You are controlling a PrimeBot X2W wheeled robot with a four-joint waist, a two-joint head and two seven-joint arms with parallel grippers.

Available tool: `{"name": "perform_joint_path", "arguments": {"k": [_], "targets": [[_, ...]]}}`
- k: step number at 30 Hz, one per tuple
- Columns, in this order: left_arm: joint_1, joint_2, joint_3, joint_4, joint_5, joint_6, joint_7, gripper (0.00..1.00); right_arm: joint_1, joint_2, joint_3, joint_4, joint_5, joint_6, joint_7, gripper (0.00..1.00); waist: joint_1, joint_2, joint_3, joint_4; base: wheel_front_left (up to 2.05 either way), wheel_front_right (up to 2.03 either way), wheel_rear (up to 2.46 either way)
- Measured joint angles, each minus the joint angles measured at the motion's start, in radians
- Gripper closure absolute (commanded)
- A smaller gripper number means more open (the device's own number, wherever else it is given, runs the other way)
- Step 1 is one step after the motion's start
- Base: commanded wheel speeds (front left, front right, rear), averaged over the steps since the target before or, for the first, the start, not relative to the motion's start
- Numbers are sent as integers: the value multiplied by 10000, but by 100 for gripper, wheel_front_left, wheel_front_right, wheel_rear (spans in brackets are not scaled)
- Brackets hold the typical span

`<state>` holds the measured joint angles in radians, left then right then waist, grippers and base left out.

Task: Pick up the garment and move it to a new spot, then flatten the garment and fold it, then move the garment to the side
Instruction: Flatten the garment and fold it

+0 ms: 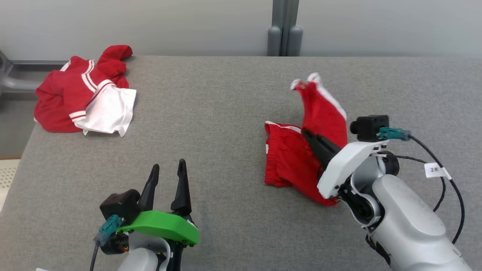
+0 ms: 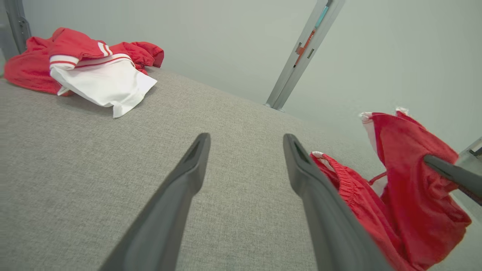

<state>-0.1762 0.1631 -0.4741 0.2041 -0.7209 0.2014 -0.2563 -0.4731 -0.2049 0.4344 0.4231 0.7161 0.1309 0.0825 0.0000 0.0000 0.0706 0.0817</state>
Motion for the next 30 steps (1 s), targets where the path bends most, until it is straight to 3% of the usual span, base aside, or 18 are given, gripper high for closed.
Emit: {"name": "perform_joint_path", "arguments": {"k": [5,11,12,13,14,23,30], "targets": [[-13,-65,54,61,0,-79,-8,0,-48,132,817,460,-174,0,537,100,0,0,6,335,0,0,0],[-14,-123,180,132,4,-130,-15,0,-106,196,1269,943,-247,0,447,100,0,0,147,470,0,0,0],[-14,-130,201,138,6,-132,-15,0,-135,205,1306,997,-245,0,366,80,0,0,160,459,0,0,0],[-12,-134,217,155,10,-132,-17,0,-165,219,1363,1032,-240,0,307,9,0,0,164,440,0,0,0],[-12,-144,221,169,19,-134,-17,0,-184,228,1430,1037,-224,0,251,0,0,0,164,421,0,0,0],[-4,-282,98,291,111,-180,-35,0,-9,-88,1921,387,159,0,-510,0,0,0,26,175,0,0,0],[87,-339,-63,351,119,-242,-46,0,451,-558,1062,148,40,0,-1141,0,0,0,-196,-8,0,0,0]]}}
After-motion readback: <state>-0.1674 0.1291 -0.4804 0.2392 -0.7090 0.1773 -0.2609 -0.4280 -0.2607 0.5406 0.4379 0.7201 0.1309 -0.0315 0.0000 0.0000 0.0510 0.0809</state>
